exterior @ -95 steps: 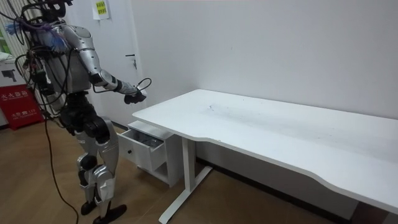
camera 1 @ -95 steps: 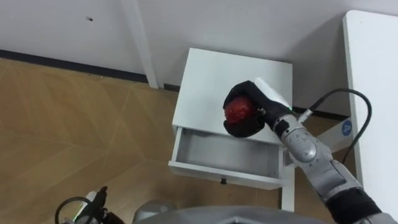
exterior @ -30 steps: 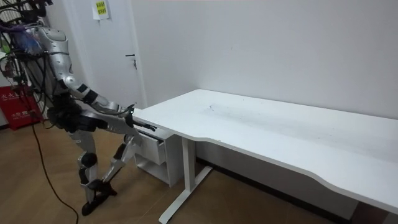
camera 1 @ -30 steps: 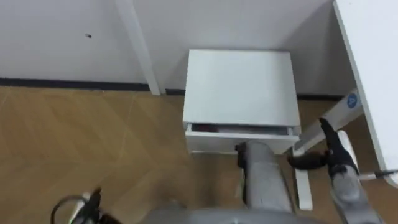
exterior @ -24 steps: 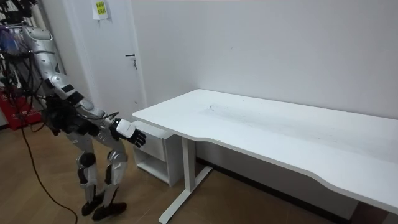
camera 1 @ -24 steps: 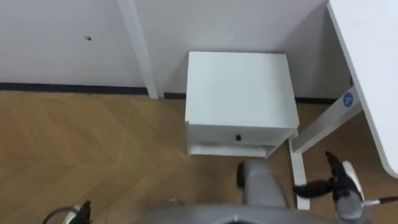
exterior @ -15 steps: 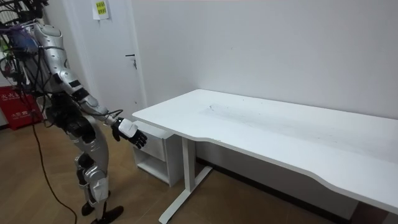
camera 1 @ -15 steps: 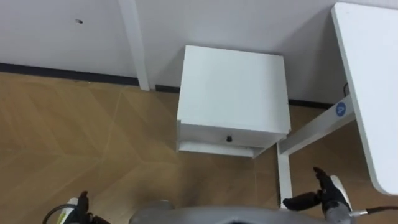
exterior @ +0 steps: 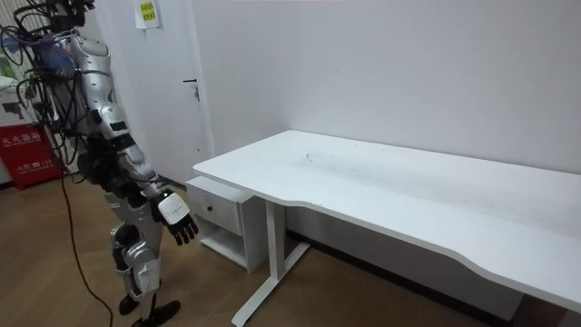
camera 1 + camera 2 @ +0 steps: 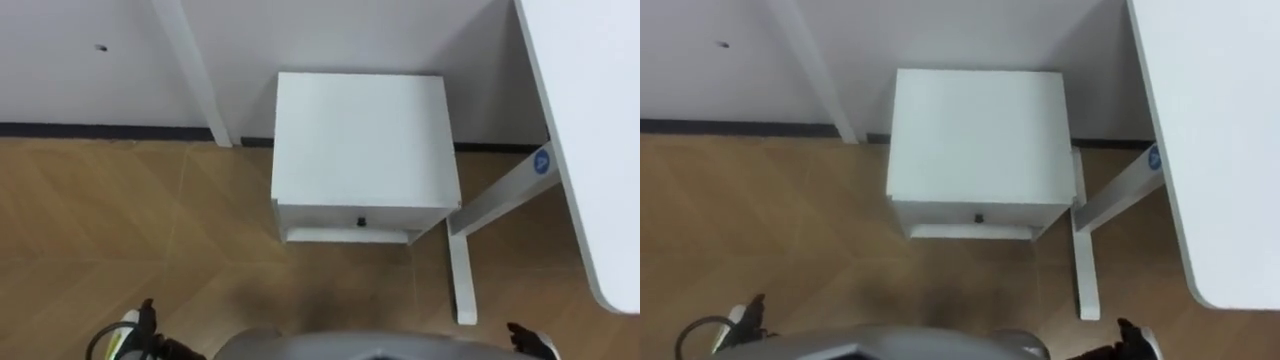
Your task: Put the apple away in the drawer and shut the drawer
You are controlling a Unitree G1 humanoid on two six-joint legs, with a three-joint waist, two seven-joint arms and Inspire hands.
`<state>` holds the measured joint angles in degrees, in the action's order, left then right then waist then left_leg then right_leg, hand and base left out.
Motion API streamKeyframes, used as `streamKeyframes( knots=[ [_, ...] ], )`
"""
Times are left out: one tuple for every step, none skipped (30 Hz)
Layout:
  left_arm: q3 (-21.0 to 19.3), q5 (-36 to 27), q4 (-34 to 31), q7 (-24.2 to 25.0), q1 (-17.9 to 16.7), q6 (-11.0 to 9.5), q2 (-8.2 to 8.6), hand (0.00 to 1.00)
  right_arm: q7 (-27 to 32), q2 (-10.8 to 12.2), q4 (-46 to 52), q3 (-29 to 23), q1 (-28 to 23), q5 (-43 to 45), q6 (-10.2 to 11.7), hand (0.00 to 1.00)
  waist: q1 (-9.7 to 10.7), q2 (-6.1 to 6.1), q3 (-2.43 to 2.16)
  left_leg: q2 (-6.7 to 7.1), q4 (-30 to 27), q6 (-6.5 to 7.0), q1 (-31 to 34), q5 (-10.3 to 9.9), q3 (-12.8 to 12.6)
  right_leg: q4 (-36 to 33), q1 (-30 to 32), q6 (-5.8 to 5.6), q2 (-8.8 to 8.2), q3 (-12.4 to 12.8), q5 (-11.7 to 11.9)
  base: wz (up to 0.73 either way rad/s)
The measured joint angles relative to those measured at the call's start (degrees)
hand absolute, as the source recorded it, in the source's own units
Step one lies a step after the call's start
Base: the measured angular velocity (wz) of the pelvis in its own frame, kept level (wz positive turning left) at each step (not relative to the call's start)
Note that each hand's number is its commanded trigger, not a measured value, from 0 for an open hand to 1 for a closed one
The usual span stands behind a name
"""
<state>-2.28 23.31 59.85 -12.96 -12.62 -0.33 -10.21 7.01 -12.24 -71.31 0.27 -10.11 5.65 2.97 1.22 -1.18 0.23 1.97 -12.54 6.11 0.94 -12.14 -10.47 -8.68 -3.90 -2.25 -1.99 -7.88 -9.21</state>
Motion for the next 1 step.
streamKeyframes(
  knots=[
    [0.0, 0.0, 0.0, 0.0, -0.4, 0.1, 0.00, 0.00, -0.7, 0.0, 0.0, -0.5, -0.2, -0.3, -0.8, 0.00, 0.1, 0.02, 0.00, 0.02, 0.5, -0.02, -0.6, 0.0, 0.0, 0.0, -0.3, 0.00, 0.03, 0.0, 0.0, 0.00]
  ],
)
